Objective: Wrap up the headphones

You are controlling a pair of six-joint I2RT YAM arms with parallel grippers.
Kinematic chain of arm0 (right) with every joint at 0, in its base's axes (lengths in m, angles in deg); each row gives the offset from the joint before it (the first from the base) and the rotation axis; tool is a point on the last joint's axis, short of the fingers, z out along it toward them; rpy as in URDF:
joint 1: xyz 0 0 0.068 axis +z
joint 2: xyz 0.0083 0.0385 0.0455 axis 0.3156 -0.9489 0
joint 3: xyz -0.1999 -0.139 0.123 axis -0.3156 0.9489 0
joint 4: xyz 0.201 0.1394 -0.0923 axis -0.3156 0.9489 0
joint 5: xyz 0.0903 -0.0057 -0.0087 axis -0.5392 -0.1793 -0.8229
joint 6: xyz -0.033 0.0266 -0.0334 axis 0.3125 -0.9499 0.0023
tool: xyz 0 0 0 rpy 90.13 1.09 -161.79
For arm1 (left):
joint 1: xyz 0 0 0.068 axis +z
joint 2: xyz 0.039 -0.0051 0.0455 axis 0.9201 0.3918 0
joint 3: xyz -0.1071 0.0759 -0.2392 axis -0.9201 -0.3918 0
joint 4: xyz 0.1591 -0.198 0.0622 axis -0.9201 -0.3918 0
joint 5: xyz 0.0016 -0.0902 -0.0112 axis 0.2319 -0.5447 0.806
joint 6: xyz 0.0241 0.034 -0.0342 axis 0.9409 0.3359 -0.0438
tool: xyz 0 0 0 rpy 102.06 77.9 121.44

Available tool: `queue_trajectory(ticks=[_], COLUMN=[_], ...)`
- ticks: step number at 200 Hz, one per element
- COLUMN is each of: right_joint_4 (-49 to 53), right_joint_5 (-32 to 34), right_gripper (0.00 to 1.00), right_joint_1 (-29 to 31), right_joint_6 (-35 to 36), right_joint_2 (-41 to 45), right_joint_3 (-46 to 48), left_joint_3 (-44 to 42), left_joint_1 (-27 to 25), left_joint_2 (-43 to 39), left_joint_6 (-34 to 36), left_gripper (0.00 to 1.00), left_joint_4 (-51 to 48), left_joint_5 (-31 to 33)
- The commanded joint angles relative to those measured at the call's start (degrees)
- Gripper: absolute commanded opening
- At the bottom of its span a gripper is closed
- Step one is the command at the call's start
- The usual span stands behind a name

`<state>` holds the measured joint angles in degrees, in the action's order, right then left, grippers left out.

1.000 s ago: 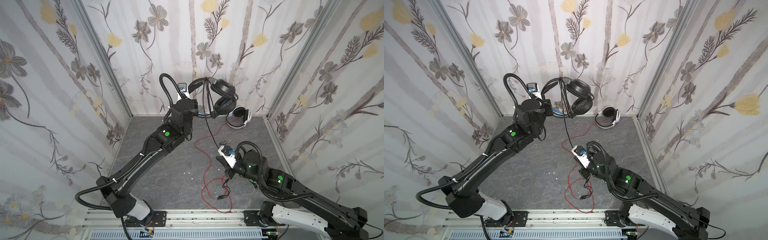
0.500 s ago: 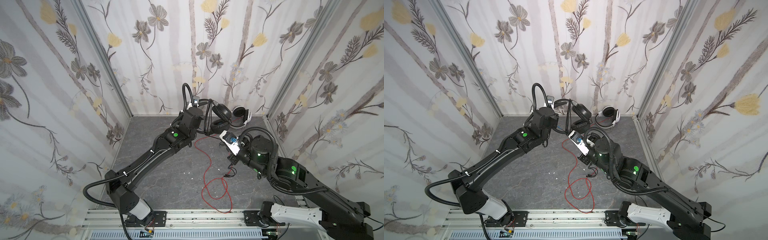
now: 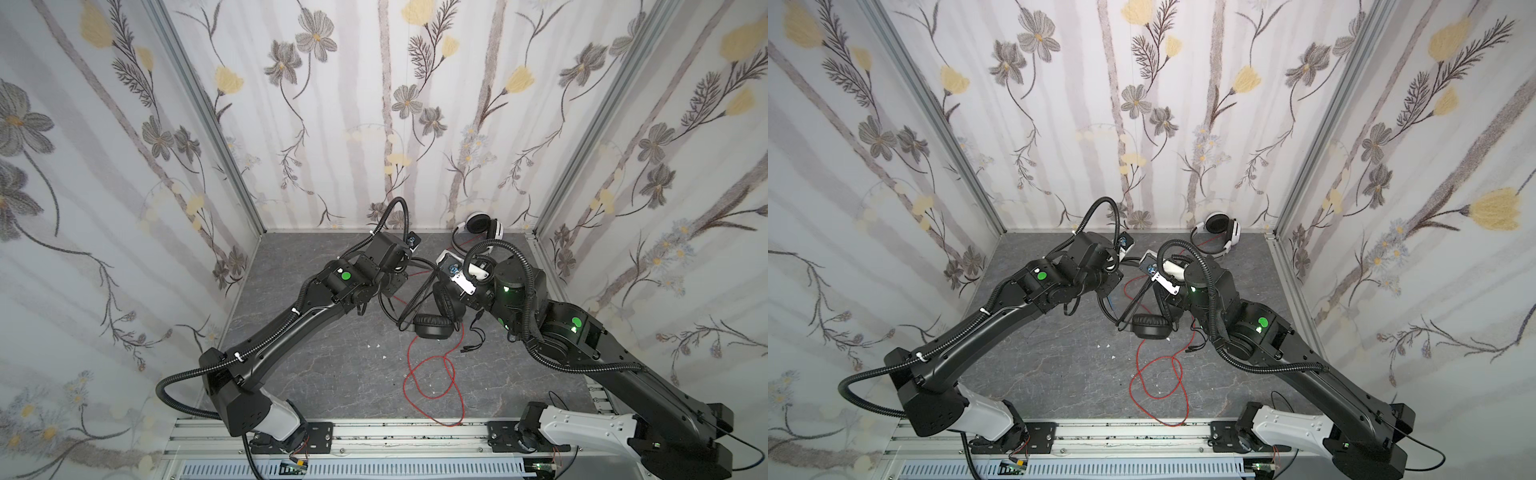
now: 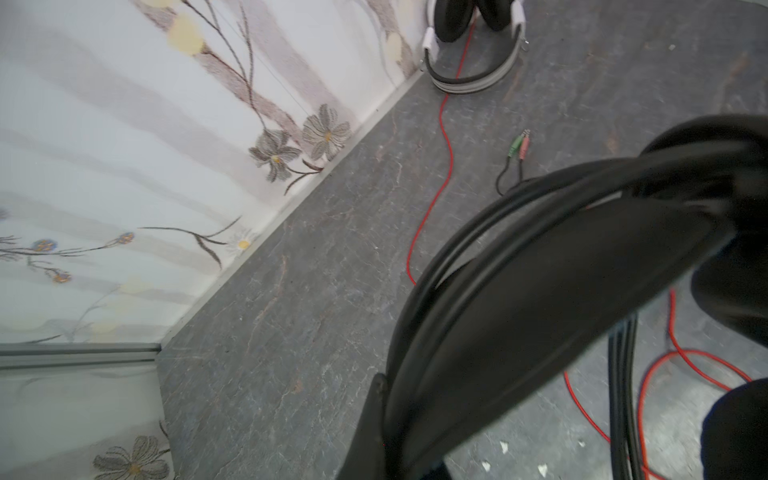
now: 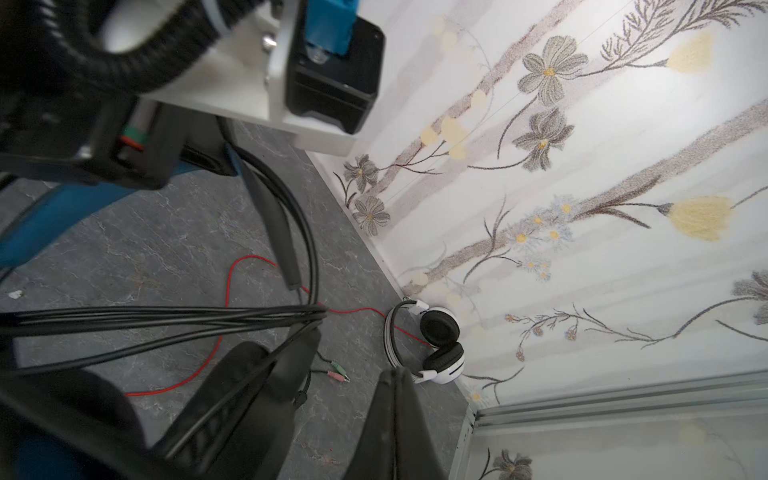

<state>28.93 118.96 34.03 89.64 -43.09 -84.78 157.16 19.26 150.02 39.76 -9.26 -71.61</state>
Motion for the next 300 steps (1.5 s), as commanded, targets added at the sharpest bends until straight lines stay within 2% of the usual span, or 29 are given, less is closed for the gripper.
queue_trajectory(ticks=[1, 41, 57, 82, 142, 184, 201, 257, 300], right_joint_4=[-3.6, -5.8, -7.2, -10.2, -16.6, -25.4, -27.6, -32.4, -37.6], right_joint_5=[-0.2, -5.1, -9.7, -15.7, -23.6, -30.2, -32.2, -36.4, -39.6], right_gripper=[0.0, 0.02, 0.02, 0.03, 0.03, 0.14, 0.2, 0.28, 0.44], right_joint_1=[-1.5, -4.5, -8.9, -13.4, -19.5, -22.0, -21.9, -22.4, -23.3], right_joint_6=[1.4, -3.2, -6.6, -11.2, -18.2, -20.6, -20.6, -24.5, -30.4], right_joint_2=[-0.1, -0.2, 0.5, 1.7, 4.3, 9.1, 10.8, 12.1, 14.2], right_joint_3=[-0.1, 0.9, 1.7, 4.0, 10.9, 20.6, 23.3, 27.6, 32.1], left_joint_3=[1.6, 5.4, 6.5, 9.3, 17.8, 25.1, 31.5, 52.5, 57.6], left_joint_1=[-0.7, -3.6, -4.3, -5.5, -7.9, -8.0, -8.0, -8.2, -8.2], left_joint_2=[-1.4, -1.8, -2.0, -2.1, 0.0, 2.1, 4.8, 14.9, 16.5], left_joint_6=[2.0, 0.7, -0.2, -1.1, -1.1, -2.5, -4.0, -7.1, -10.8], left_gripper=[0.0, 0.0, 0.0, 0.0, 0.0, 0.0, 0.0, 0.0, 0.0], left_joint_4=[-8.2, -11.9, -11.9, -11.9, -14.3, -16.1, -19.2, -29.9, -30.7], left_joint_5=[-8.6, -12.6, -12.9, -12.8, -10.9, -10.0, -9.7, -10.5, -12.0])
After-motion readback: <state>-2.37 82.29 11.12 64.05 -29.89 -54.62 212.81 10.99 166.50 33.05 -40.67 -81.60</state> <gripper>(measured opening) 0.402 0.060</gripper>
